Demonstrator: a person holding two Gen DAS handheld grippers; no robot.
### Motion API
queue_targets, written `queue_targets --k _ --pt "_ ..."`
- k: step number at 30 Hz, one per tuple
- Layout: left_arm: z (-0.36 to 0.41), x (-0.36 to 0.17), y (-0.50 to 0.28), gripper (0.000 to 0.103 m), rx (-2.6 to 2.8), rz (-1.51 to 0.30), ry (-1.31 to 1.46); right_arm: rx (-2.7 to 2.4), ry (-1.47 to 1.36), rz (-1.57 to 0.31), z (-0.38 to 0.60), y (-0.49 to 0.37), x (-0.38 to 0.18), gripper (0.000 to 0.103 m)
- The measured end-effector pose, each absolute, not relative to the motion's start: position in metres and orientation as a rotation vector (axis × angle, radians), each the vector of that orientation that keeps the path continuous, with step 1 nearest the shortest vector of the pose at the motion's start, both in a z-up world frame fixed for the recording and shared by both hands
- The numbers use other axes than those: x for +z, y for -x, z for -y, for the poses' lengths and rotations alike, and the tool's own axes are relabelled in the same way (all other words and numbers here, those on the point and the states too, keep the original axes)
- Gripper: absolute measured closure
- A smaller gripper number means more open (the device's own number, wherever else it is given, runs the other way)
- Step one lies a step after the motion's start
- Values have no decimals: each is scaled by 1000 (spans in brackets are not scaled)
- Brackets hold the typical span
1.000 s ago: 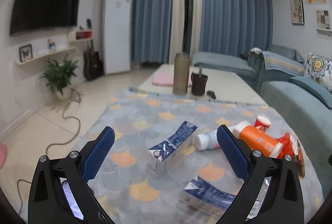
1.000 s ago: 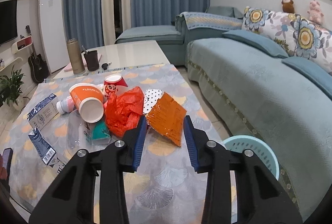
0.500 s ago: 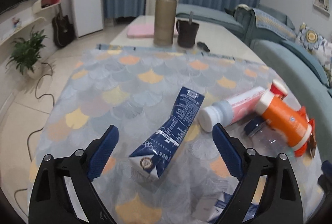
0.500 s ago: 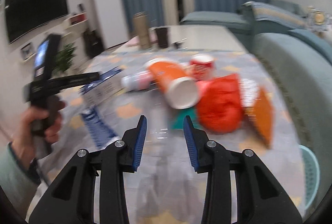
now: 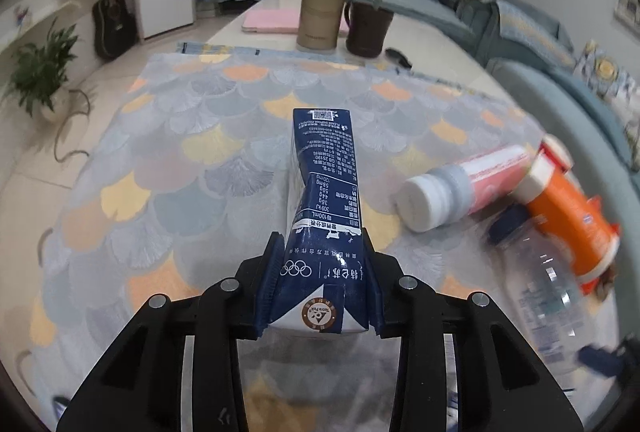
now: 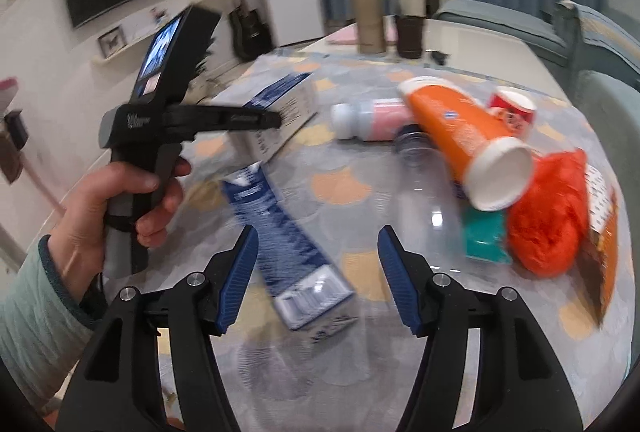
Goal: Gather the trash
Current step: 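Grasp a blue-white milk carton with the left tool while the right tool grasps another carton, then carry both cartons to the light-blue wastebasket and open both tools to drop them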
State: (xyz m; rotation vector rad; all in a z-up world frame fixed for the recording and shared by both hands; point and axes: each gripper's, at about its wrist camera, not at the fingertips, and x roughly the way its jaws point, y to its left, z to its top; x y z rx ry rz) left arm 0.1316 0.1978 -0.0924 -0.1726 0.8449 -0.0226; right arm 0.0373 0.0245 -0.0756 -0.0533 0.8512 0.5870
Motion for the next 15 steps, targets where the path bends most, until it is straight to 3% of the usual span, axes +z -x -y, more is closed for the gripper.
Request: queue_targets --k 15 --pt "-194 -81 -102 68 21 -777 162 649 137 -1016 -58 -58 -112 43"
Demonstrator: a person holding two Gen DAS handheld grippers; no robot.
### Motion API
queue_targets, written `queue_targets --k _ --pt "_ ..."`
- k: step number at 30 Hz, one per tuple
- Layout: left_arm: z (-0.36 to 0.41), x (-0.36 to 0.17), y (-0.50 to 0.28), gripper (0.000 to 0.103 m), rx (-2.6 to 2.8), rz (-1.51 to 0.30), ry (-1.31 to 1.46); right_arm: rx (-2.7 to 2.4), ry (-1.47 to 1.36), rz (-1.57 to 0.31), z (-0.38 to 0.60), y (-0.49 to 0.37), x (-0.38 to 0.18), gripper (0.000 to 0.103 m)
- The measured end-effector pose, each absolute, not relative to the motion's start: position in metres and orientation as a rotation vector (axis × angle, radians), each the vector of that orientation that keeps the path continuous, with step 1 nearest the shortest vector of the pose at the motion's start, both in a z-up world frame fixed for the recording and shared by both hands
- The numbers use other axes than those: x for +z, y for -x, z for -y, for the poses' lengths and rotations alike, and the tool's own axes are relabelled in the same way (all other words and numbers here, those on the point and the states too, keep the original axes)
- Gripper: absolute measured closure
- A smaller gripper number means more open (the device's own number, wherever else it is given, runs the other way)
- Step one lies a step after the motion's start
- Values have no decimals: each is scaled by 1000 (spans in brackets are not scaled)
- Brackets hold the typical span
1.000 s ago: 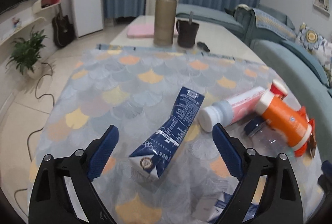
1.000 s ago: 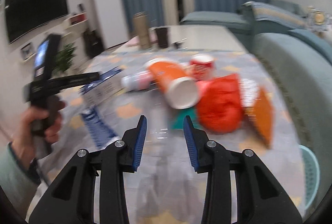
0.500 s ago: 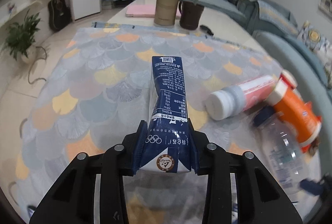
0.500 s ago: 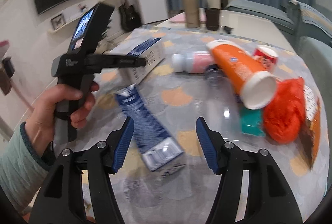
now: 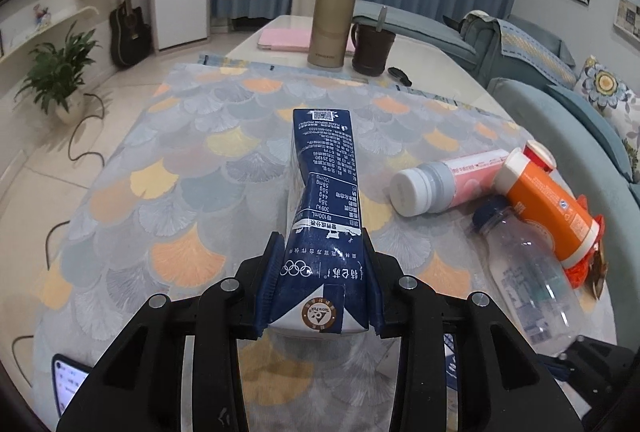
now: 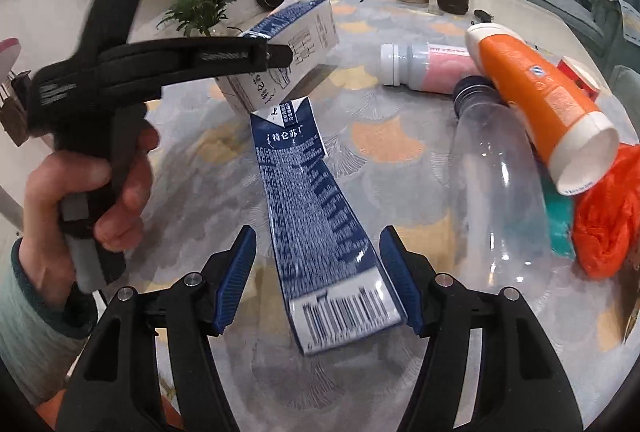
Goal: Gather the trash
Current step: 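Carry both cartons to the light-blue wastebasket and open both tools to drop them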
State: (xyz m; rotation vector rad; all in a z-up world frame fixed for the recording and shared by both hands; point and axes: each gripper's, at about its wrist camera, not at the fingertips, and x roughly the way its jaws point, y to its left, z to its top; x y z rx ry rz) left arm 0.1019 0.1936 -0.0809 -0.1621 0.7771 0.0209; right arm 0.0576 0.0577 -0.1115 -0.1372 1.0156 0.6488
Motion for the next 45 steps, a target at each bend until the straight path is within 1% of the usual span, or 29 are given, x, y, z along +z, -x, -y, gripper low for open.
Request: queue_targets --k 1,2,4,7,11,16,21,26,31,37,45 --pt "-194 -80 -101 68 21 -773 165 635 152 -1021 -61 -60 -114 49" --pt "-194 -78 -100 68 20 -769 167 631 161 -1026 -64 -61 -117 65" --pt "-194 -76 -96 68 13 -762 169 626 164 -1009 -63 -62 -116 68" --pt "-188 -63 -86 68 -14 -725 164 606 129 -976 -52 -58 -103 68" --pt "-175 -35 -69 68 -51 -661 154 546 75 -884 -23 -47 -66 68" --pt "-136 2 -49 68 -159 -593 134 416 9 -768 32 -25 -23 68" --pt "-61 29 -31 68 -325 -551 94 241 -76 -674 112 4 8 68" --pt "24 34 -28 68 -490 -598 79 64 -171 -634 198 31 14 68" --pt "110 18 -28 68 -630 -673 -8 -98 -280 -642 269 52 -3 68" --pt "187 -26 -42 68 -747 -781 -101 -266 -443 -719 341 69 -61 68" --pt "237 -96 -54 68 -823 -963 -97 -414 -621 -932 395 69 -151 68"
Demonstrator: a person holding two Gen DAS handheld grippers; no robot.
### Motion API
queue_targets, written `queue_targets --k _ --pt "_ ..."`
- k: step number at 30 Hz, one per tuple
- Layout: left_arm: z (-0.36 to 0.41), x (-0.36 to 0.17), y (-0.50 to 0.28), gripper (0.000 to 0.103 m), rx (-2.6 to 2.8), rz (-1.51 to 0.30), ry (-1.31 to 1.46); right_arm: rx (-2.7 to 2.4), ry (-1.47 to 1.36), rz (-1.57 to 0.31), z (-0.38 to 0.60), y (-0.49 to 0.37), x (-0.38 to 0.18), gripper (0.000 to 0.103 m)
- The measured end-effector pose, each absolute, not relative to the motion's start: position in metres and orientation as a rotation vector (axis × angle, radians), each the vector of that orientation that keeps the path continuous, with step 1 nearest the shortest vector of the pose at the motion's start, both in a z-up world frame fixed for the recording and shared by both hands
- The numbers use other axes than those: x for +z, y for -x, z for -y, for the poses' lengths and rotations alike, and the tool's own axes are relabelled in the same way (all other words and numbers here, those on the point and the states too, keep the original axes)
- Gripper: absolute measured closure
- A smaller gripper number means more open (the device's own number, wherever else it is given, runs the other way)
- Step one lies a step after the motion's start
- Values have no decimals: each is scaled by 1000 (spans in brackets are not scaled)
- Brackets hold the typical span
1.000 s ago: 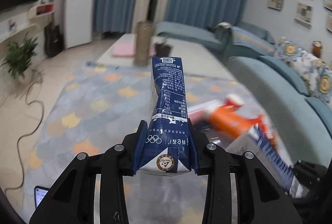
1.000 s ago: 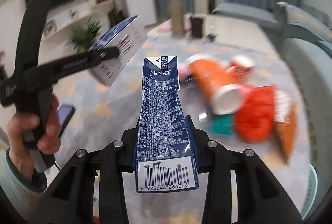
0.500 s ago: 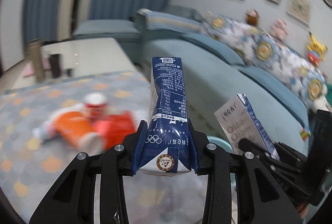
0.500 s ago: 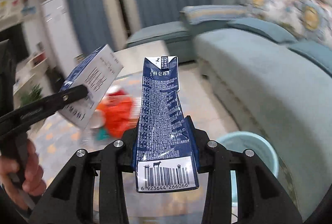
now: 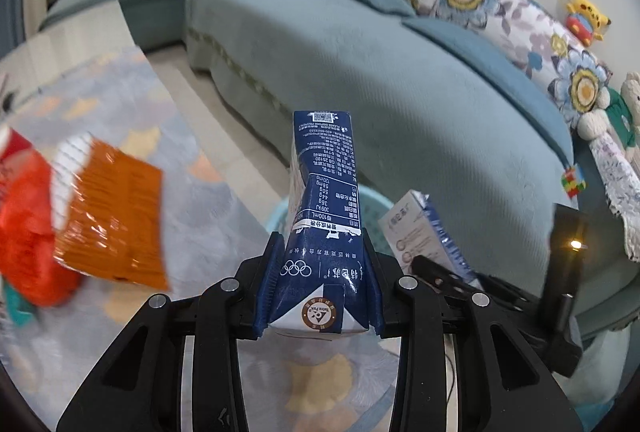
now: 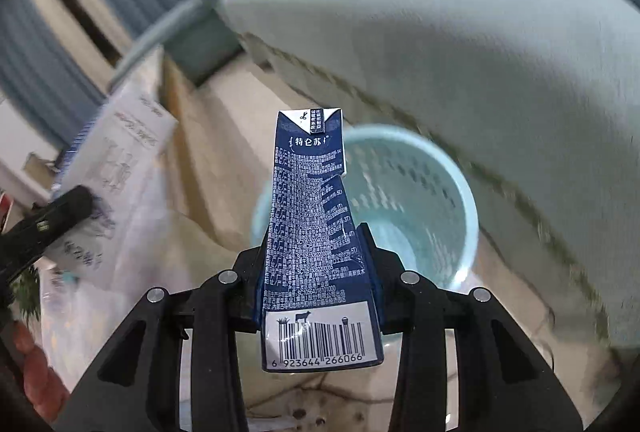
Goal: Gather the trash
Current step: 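Carry both cartons to the light-blue wastebasket and open both tools to drop them, then grasp the orange paper cup with the left tool while the right tool grasps the clear bottle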
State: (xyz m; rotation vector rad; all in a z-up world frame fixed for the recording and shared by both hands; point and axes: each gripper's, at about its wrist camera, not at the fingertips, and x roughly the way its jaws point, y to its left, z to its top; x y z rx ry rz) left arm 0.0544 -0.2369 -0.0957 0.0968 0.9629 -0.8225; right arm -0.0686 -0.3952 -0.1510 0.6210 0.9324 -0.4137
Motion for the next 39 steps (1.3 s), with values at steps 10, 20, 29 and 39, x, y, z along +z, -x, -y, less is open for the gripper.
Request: queue_targets --k 10,20,29,39 --pt "243 -124 -62 56 -822 -1030 -114 -463 -722 -1073 408 71 -210 66" --pt "219 -98 -60 50 -836 -953 -52 -464 -688 -1001 409 73 -175 59" --pt "183 -51 -52 50 -799 -827 2 -374 -501 -852 359 60 -104 59" --pt "90 12 -57 37 -639 -671 90 -186 -325 -689 270 33 -29 59"
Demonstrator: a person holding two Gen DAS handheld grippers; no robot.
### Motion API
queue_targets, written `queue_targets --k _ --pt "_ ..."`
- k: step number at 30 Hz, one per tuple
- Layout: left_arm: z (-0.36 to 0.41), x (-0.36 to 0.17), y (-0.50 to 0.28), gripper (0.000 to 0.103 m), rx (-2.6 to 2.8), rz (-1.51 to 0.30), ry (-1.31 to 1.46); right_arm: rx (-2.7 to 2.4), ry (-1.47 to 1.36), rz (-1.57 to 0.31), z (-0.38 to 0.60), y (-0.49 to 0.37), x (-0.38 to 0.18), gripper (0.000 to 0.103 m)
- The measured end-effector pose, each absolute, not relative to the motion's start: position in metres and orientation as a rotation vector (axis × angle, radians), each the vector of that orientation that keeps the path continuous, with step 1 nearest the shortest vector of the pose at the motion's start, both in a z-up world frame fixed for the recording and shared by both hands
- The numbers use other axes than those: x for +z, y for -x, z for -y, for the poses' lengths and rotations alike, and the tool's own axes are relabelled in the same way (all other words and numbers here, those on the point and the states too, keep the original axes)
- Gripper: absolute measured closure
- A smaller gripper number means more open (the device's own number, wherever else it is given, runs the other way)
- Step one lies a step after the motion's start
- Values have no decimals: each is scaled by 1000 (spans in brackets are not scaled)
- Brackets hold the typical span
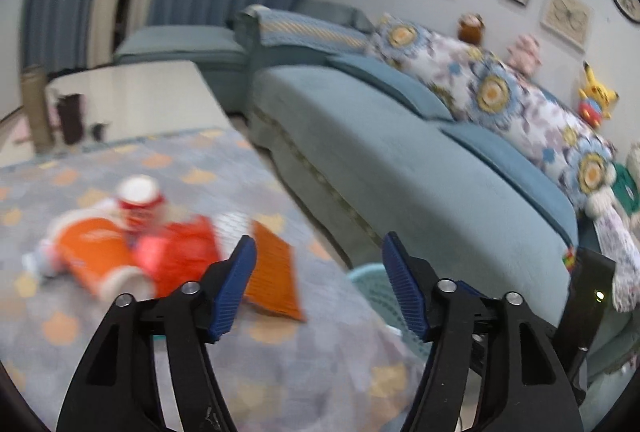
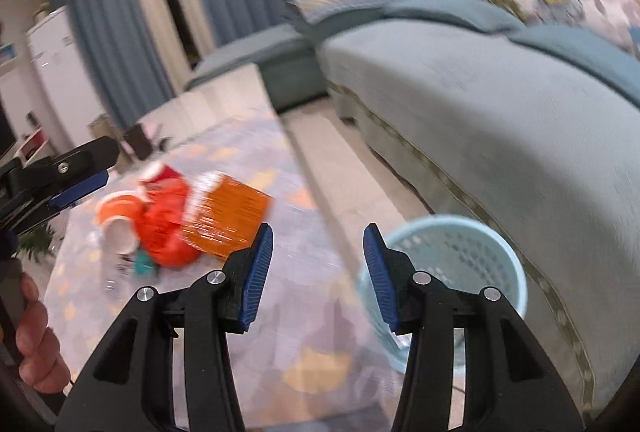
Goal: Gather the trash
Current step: 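Grasp the orange paper cup with the left tool while the right tool grasps the clear bottle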
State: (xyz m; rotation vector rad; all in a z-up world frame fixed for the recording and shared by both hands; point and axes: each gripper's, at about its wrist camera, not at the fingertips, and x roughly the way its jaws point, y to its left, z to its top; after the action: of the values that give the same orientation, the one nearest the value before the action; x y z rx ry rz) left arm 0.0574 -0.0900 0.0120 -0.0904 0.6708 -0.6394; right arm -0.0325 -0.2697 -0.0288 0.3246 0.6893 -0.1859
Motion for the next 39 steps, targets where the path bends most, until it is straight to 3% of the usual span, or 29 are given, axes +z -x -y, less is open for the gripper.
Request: queue_targets --k 8,21,26,29,39 --pt "0 9 -89 25 -409 -664 143 -74 -227 -618 201 -2 -15 49" --pt "-43 -70 -163 25 -342 -915 314 -42 -207 -694 172 -41 -57 48" --pt "-24 -79 -174 29 -315 -937 251 -34 -207 -711 173 -45 -64 48" --pt "-13 -83 -176 41 -306 -946 197 -20 -213 -723 171 -49 -67 48" --pt "-31 -49 -143 44 -366 -813 226 68 -216 -762 149 -68 -69 41"
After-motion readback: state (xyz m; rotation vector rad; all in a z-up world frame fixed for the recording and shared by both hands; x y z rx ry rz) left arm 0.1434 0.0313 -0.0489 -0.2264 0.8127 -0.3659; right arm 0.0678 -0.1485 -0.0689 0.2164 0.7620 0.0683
